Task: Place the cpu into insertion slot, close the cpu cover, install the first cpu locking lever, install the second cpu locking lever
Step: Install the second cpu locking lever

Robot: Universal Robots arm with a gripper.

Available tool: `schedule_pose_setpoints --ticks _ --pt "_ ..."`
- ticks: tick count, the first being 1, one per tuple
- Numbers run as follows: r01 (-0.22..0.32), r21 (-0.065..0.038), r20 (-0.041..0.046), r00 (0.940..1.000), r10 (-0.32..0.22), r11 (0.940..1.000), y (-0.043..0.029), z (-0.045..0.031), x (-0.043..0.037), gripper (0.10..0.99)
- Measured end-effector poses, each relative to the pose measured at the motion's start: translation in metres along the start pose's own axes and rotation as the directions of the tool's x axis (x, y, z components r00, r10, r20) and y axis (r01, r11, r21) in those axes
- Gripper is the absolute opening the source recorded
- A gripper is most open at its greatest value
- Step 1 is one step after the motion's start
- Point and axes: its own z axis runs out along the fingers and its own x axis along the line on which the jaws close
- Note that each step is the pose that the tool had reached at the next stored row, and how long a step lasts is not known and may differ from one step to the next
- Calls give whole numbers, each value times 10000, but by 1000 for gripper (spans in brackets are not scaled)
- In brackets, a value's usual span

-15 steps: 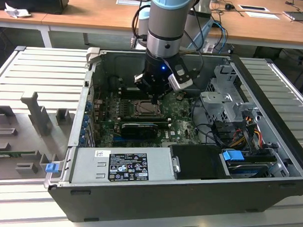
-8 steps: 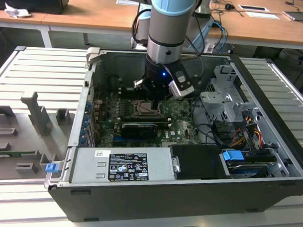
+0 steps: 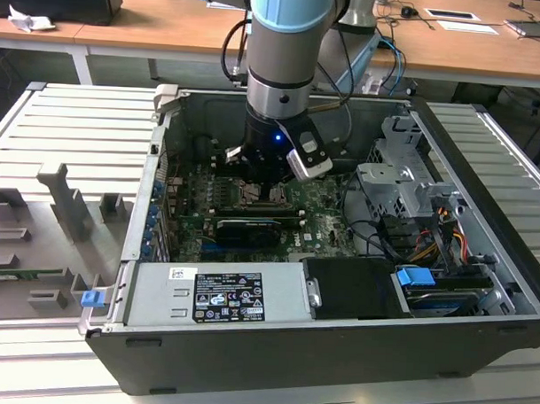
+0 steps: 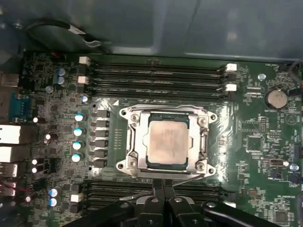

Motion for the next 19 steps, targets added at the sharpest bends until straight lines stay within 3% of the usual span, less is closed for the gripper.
schedule_pose_setpoints --ticks 1,5,9,12,16,18,19 --pt "12 1 -1 10000 -12 10000 -2 39 36 106" --pt "16 -15 7 10000 -16 10000 -10 140 56 106" --pt "82 -116 58 10000 -81 9999 -19 155 94 106" --pt "119 -145 155 9998 -117 9998 -45 157 173 106" --pt "171 -228 185 9997 -167 9996 -92 154 210 106" --pt "209 -298 194 9996 -203 9993 -110 154 224 106" --pt "241 -392 199 9995 -234 9989 -118 154 232 106"
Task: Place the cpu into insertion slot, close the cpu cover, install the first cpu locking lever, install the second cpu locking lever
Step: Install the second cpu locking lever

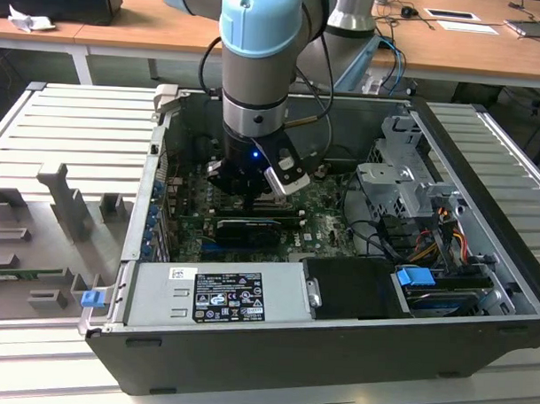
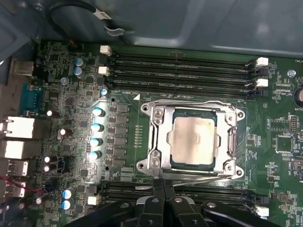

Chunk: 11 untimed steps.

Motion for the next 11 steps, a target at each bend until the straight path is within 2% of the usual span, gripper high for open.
schedule_pose_setpoints --ticks 1,4,5,9,11 --pt "18 -107 6 10000 -18 9999 -3 1 8 106" --pt "56 -529 35 10000 -55 9986 -34 3 39 106" --pt "56 -589 45 10000 -53 9982 -60 3 53 106" --pt "61 -682 75 10000 -56 9977 -100 -1 108 106" --pt "63 -791 103 9999 -55 9968 -120 19 129 106"
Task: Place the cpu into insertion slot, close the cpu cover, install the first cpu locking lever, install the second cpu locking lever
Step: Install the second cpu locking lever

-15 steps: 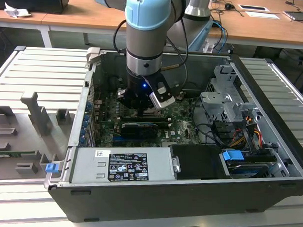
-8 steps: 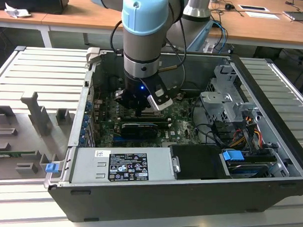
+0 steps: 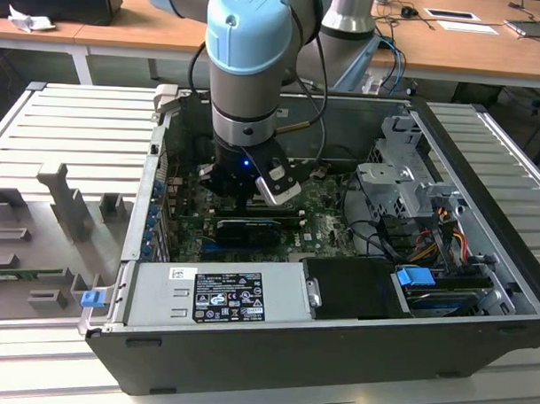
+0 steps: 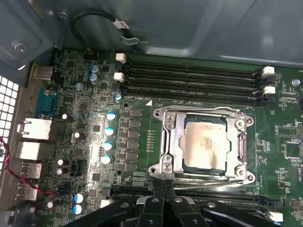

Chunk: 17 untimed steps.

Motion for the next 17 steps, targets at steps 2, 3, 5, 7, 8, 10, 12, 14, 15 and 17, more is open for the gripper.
schedule_pose_setpoints --ticks 2,3,5,7,8,10,12,14,15,17 --pt "6 -110 12 10000 -6 9999 -7 21 11 106" --pt "11 -172 17 10000 -11 9999 -13 47 24 106" --pt "26 -236 23 10000 -25 9997 -16 68 33 106" --pt "47 -317 26 10000 -46 9995 -22 96 50 106" --pt "58 -369 30 10000 -57 9993 -23 103 55 106" --pt "81 -525 43 10000 -79 9986 -24 117 62 106" --pt "94 -639 50 9999 -91 9979 -25 124 66 106" --pt "123 -745 57 9999 -119 9971 -27 145 79 106" --pt "130 -768 57 9999 -126 9970 -29 152 85 106" --pt "142 -798 57 9999 -138 9967 -31 162 96 106"
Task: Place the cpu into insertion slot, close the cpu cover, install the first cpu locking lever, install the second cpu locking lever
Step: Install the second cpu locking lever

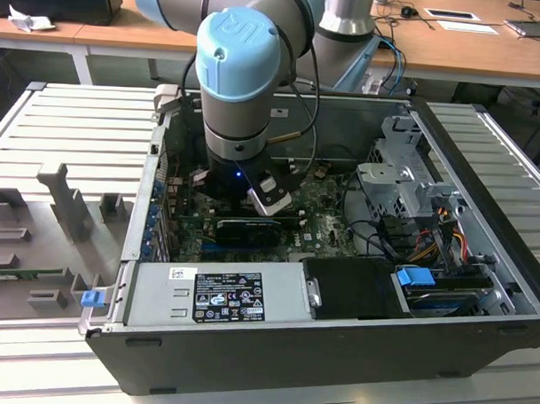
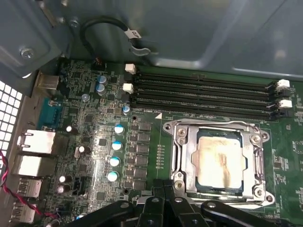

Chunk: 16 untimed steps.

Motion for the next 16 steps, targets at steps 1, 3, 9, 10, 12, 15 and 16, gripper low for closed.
schedule_pose_setpoints --ticks 1,3,9,10,12,15,16 --pt "1 -2 1 10000 -1 10000 0 0 3 106" --pt "4 -8 5 10000 -4 10000 4 -11 3 106" --pt "3 -6 6 10000 -3 10000 46 -158 -3 106" --pt "3 -6 6 10000 -3 10000 50 -173 -4 106" --pt "2 -6 5 10000 -2 10000 66 -226 -6 106" --pt "3 -7 6 10000 -3 10000 81 -278 -8 106" --pt "2 -10 8 10000 -2 10000 82 -280 -9 106"
